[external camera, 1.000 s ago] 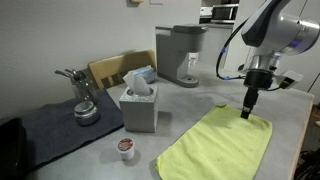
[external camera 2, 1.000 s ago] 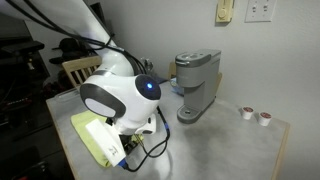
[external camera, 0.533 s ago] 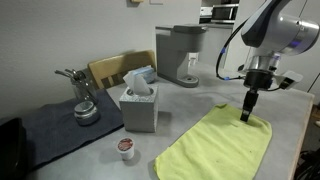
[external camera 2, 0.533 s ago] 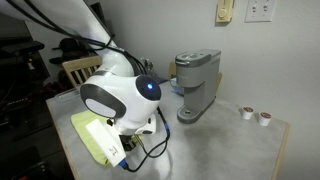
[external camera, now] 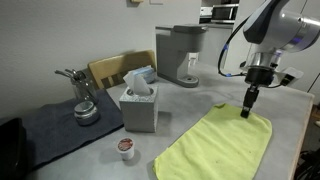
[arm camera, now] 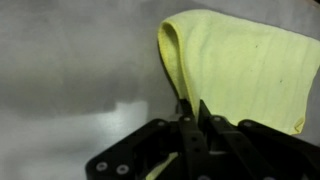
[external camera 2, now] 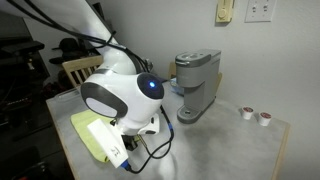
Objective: Fold the yellow cloth in half
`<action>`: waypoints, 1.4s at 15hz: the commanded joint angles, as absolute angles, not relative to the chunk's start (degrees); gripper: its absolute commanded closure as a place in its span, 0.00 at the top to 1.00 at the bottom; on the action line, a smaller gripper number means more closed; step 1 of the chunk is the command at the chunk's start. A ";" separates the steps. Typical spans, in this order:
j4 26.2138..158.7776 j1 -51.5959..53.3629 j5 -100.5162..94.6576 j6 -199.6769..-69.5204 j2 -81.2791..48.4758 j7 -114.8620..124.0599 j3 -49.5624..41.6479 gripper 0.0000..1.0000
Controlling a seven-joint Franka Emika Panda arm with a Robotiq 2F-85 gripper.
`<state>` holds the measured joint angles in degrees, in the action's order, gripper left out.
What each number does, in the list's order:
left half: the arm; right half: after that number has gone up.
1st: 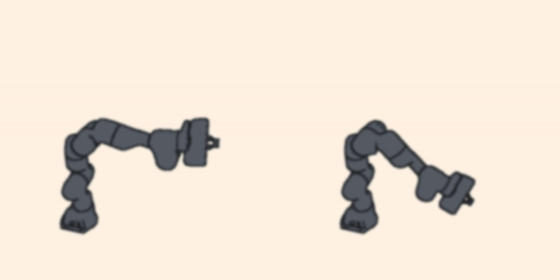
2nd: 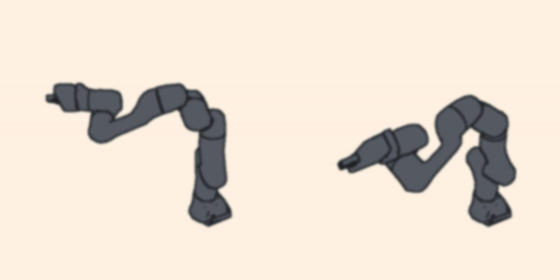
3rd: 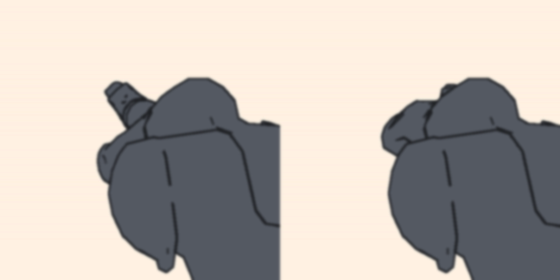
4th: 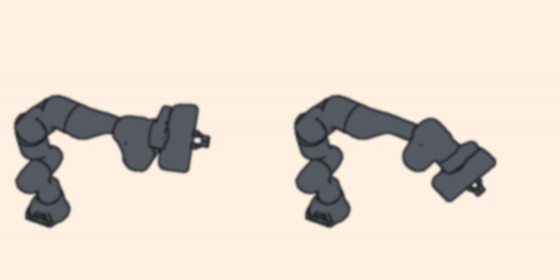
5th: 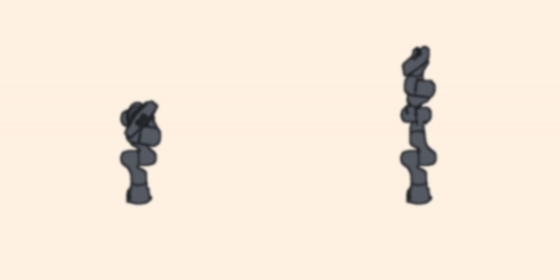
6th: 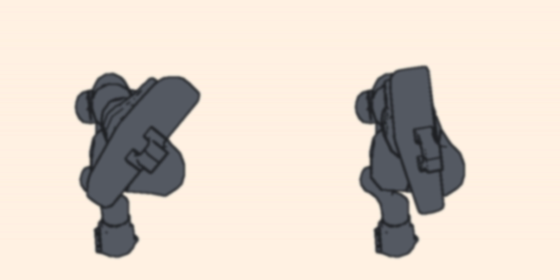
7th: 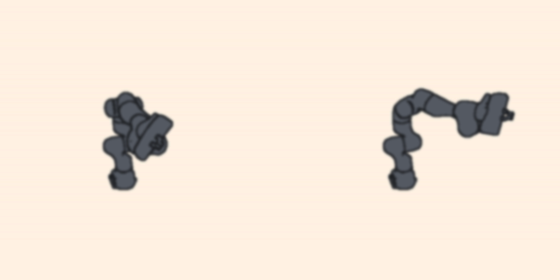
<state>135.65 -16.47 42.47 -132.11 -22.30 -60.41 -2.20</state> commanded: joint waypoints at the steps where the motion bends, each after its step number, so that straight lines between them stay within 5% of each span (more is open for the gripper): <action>1: 136.40 -17.69 42.32 -130.49 -19.33 -60.88 -4.04 0.00; 21: 136.74 -18.86 39.90 -134.11 -11.83 -54.60 -13.20 0.01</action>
